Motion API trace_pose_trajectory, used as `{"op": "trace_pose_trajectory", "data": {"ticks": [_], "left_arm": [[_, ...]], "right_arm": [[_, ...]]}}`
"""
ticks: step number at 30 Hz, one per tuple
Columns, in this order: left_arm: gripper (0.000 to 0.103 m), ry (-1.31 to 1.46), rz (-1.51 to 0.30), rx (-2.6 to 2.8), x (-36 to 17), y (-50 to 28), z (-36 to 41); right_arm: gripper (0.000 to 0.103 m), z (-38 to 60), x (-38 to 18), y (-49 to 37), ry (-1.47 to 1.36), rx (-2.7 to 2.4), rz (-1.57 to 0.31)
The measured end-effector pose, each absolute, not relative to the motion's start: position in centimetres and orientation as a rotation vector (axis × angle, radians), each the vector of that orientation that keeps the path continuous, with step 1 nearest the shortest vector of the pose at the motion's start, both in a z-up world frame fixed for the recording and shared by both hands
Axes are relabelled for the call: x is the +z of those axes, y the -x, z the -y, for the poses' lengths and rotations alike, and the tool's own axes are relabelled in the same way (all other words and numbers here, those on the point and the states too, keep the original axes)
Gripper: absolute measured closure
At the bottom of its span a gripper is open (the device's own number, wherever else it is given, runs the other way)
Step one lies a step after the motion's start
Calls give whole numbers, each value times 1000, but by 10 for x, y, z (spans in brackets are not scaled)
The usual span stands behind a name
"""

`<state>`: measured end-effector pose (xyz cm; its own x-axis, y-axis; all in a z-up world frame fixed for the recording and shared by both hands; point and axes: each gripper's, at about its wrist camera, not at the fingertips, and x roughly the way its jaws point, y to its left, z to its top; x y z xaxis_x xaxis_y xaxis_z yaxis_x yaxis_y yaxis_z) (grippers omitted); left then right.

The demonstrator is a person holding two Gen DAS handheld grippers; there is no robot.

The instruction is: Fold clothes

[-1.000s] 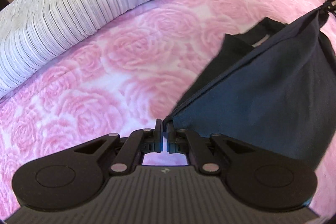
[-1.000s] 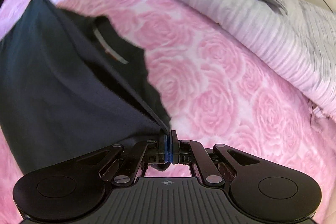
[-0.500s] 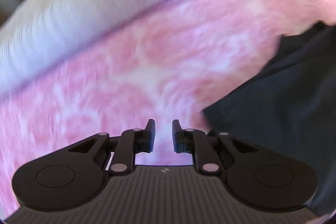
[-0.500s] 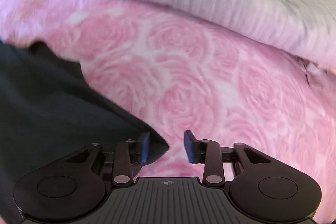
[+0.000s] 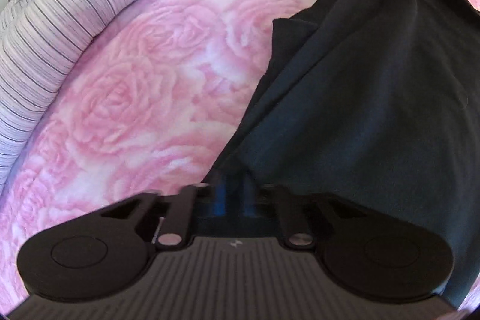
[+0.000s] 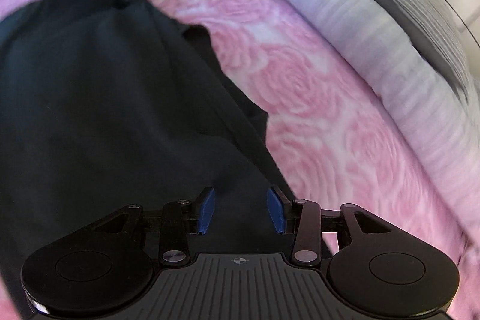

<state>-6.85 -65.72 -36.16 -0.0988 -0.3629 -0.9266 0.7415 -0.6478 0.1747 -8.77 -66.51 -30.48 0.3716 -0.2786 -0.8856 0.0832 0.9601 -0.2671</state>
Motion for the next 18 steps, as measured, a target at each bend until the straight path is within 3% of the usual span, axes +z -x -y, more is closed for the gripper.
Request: {"op": "trace_pose_trajectory", "data": {"ticks": [4,5,6,16,18], "left_arm": [[103,-1372,-419,-1854,-351,63,648],[103,-1335,-426,-1847,-346,59,649],[103,-1299,-433,-1840,-340,56,649],[101,-1271,-543,-1733,-359,43,657],[98,-1266,-488,-1740,-351,44,652]], "right_arm": [[64,682,-307,82,124,-243,-1168],[95,686,-304,82,112,-255,-1162],[103,690,-300,83,100,-268,-1156],[102,717,-289,82,-48,-349,-1111],[82,704,-286,80,-42,-298,-1085]]}}
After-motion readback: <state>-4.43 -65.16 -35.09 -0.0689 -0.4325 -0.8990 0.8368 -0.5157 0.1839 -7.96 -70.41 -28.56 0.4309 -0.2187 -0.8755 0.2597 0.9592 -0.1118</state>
